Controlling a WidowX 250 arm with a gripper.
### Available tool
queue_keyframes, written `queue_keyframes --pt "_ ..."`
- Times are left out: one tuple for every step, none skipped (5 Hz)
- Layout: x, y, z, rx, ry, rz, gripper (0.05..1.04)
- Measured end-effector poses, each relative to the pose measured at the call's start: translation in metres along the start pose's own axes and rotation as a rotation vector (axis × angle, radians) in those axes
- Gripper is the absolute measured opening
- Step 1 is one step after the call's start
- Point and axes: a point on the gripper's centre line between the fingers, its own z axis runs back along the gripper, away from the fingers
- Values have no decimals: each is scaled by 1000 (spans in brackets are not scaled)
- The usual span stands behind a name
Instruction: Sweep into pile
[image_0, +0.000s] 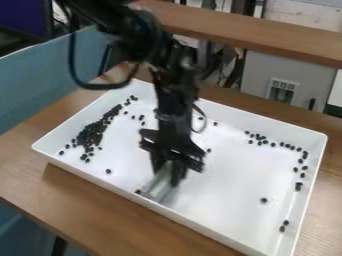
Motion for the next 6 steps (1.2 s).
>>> queue_keyframes --pt "-5 46 1 33 12 53 385" --pt "-9 95 0 55 21 133 385" --pt "-10 133 7 69 -7 197 385" --pt "2 128 17 59 -41 193 385" --pt "29 93 35 49 -116 118 385" --pt "44 44 45 27 -146 128 385"
